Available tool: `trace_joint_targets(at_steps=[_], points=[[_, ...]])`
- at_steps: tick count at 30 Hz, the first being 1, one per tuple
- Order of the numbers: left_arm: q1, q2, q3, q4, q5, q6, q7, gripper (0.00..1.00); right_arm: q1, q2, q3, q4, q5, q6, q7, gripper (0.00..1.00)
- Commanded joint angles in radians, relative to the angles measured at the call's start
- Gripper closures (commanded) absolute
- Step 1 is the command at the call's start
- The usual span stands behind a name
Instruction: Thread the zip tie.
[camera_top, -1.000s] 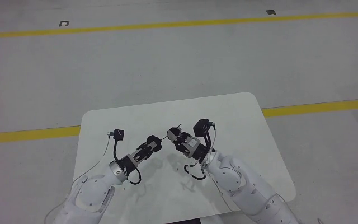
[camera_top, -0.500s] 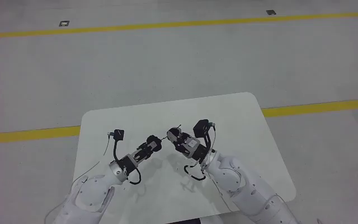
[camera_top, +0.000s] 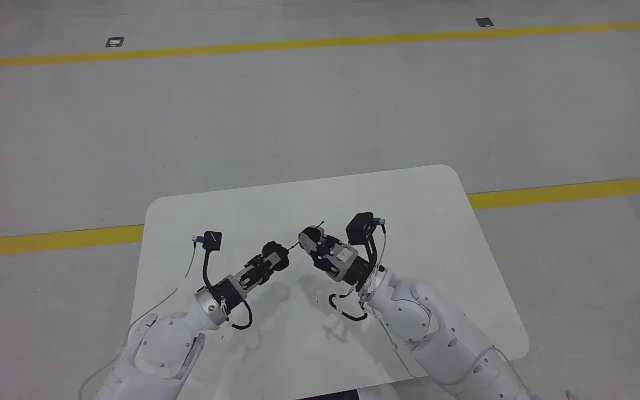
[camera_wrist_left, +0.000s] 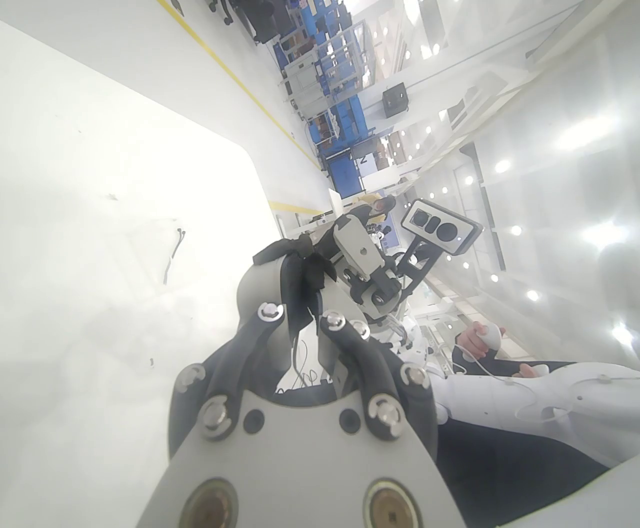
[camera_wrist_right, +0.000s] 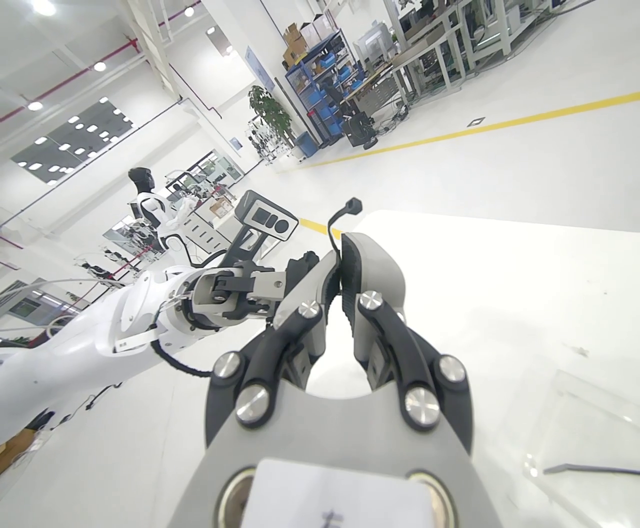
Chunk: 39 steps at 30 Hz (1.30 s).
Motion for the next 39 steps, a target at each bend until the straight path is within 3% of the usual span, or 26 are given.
trace_joint_targets(at_steps=[1,39], points=[[0.0,0.0,0.0,0.0,0.0,0.0,0.0,1.0,0.0,-0.001,-0.001,0.0,-0.001,0.001,0.003,1.0],[0.0,0.0,0.001,0.0,0.0,0.002,0.002,1.0,0.007,-0.012,-0.01,0.025,-0.029,-0.006,0.016,1.0]])
